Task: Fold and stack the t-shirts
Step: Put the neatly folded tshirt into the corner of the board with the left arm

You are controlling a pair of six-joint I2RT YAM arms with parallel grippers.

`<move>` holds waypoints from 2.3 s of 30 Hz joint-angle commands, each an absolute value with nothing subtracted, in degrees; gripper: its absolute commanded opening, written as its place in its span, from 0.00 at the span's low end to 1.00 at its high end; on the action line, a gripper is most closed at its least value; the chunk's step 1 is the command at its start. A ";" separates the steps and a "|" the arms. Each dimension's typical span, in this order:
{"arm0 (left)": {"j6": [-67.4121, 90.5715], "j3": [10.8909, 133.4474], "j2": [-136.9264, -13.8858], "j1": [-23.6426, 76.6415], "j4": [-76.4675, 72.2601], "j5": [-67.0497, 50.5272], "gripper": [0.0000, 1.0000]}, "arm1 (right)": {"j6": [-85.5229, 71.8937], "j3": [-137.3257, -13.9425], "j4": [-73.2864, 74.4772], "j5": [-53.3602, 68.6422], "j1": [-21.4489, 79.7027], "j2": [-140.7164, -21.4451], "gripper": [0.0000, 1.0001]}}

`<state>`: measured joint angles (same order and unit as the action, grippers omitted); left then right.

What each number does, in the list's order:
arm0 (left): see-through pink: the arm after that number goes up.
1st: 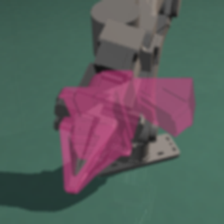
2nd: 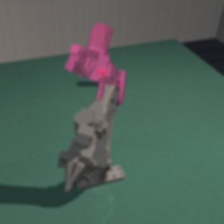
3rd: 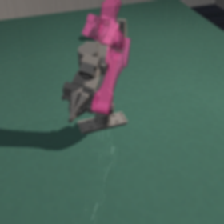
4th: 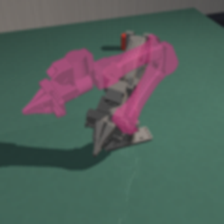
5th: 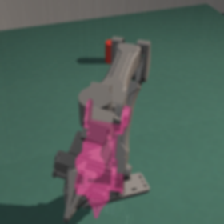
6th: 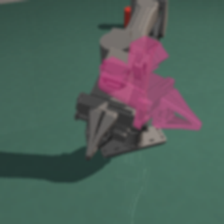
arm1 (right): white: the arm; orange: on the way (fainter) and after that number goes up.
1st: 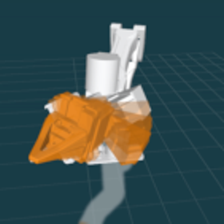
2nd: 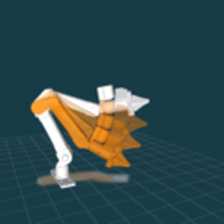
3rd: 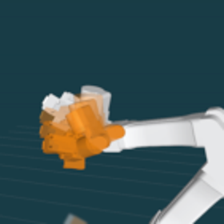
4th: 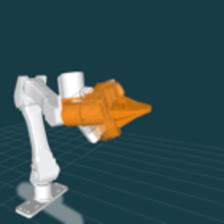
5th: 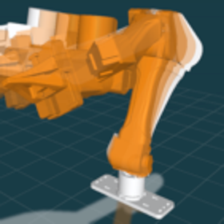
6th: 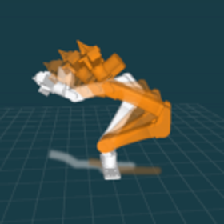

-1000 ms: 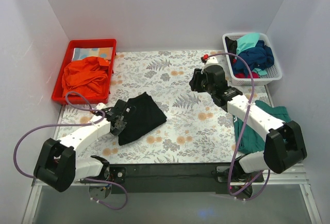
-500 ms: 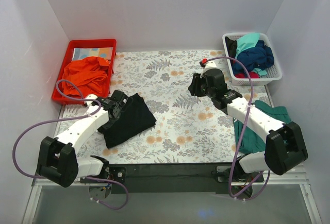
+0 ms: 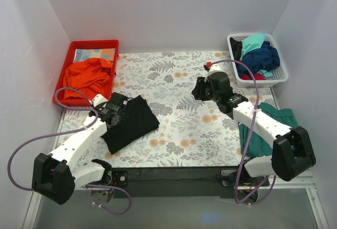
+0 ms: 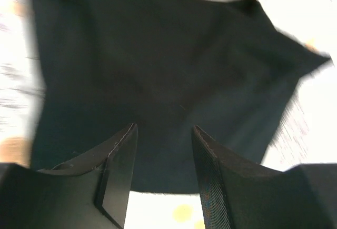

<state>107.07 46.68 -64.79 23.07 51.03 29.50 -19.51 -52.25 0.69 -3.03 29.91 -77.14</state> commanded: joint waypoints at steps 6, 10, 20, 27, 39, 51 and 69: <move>101.52 37.53 -65.21 23.64 27.70 10.29 0.44 | -18.90 -51.68 -0.97 -3.43 30.15 -76.02 0.46; 101.60 38.23 -70.47 23.64 28.47 9.67 0.44 | -18.72 -51.07 -0.97 -4.30 30.15 -75.68 0.46; 115.83 45.87 -77.26 23.64 57.28 25.02 0.45 | -20.30 -49.05 -1.93 -4.31 30.15 -75.23 0.45; 111.36 51.41 -73.83 23.64 55.55 35.40 0.45 | -20.92 -47.64 -3.25 -1.67 31.29 -77.16 0.45; 98.97 38.77 -57.66 23.91 41.23 11.97 0.44 | -18.99 -47.98 -3.87 -0.45 35.77 -80.85 0.46; 117.85 36.74 -62.39 24.61 58.71 18.72 0.46 | -16.26 -52.02 -10.45 16.78 42.01 -90.33 0.50; 115.23 46.65 -54.84 24.52 58.26 29.35 0.43 | -14.68 -69.96 -16.00 35.77 44.73 -113.72 0.61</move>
<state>113.75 40.73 -54.57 24.49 57.12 23.73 -14.83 -67.90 -13.67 29.41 43.83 -111.46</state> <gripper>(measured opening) 0.433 0.586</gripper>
